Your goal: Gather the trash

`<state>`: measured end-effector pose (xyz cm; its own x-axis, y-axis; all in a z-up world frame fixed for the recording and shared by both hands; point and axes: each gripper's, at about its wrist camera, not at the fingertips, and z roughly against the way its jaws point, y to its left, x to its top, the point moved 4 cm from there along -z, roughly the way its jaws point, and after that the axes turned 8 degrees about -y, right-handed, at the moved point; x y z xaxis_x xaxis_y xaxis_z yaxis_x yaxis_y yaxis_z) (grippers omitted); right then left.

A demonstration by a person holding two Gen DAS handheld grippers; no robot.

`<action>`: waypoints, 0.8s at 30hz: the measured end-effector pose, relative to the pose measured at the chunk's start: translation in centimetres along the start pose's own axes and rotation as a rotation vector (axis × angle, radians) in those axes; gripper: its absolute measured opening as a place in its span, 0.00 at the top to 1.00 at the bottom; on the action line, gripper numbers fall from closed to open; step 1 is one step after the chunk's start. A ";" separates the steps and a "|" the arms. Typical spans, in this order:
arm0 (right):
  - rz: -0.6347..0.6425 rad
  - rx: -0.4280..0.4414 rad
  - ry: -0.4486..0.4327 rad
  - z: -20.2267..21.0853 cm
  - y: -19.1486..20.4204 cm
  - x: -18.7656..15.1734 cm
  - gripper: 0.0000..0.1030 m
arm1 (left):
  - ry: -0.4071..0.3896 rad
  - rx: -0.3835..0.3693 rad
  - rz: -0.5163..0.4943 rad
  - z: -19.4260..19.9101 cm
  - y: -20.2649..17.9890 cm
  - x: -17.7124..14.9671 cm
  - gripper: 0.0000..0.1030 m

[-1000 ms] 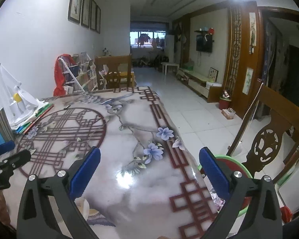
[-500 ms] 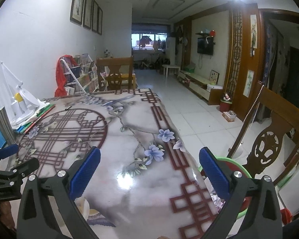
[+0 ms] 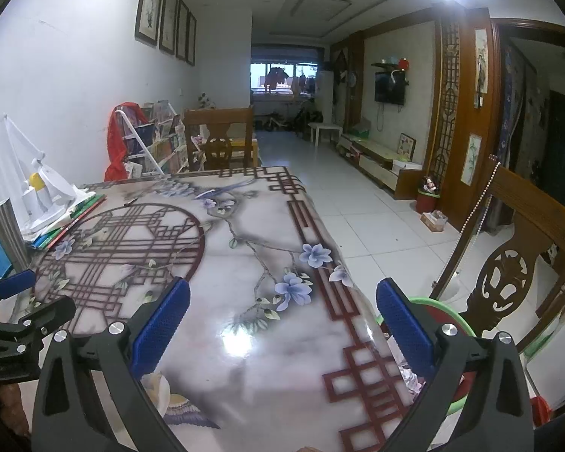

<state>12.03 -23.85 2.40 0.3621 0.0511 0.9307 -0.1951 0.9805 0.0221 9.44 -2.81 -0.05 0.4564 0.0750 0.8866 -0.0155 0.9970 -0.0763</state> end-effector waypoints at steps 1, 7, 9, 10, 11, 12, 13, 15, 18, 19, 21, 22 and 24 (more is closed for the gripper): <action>0.000 0.000 0.000 0.0 0.0 0.0 0.07 | 0.000 0.000 0.001 0.0 0.0 0.0 0.05; 0.003 0.002 0.005 0.0 0.0 -0.1 0.07 | 0.001 0.000 0.003 0.0 0.0 0.0 0.05; 0.002 0.002 0.004 0.0 0.0 -0.1 0.07 | 0.001 0.000 0.003 0.0 0.0 0.0 0.05; 0.004 0.002 0.004 0.0 0.0 -0.1 0.07 | 0.001 0.000 0.001 0.0 0.0 0.0 0.05; 0.003 0.002 0.005 -0.1 0.0 -0.1 0.07 | 0.001 0.001 0.001 0.0 0.0 0.0 0.05; 0.001 0.003 0.007 -0.1 0.0 -0.1 0.07 | 0.001 0.000 0.002 0.0 0.0 0.0 0.05; 0.002 0.003 0.007 -0.1 0.0 -0.1 0.07 | 0.001 -0.001 0.002 0.0 0.0 0.0 0.05; 0.001 0.004 0.010 0.0 0.0 -0.2 0.07 | 0.001 -0.001 0.000 0.0 0.0 0.0 0.05; 0.004 0.005 0.010 0.0 -0.1 -0.3 0.07 | 0.002 -0.002 0.001 0.0 0.1 -0.1 0.05; 0.002 0.005 0.011 -0.1 -0.1 -0.3 0.07 | 0.004 -0.003 0.002 0.0 0.0 -0.1 0.05; 0.001 0.004 0.012 -0.1 -0.1 -0.3 0.07 | 0.004 -0.002 0.001 0.0 -0.1 -0.1 0.05; 0.000 0.004 0.012 0.0 -0.1 -0.4 0.07 | 0.005 -0.002 0.001 0.0 -0.2 -0.1 0.05; 0.002 0.006 0.013 -0.1 -0.1 -0.3 0.07 | 0.004 -0.001 0.002 0.0 -0.1 -0.1 0.05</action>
<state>12.02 -23.93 2.07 0.3732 0.0552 0.9261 -0.2009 0.9793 0.0226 9.42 -2.94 -0.17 0.4601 0.0769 0.8845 -0.0151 0.9968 -0.0788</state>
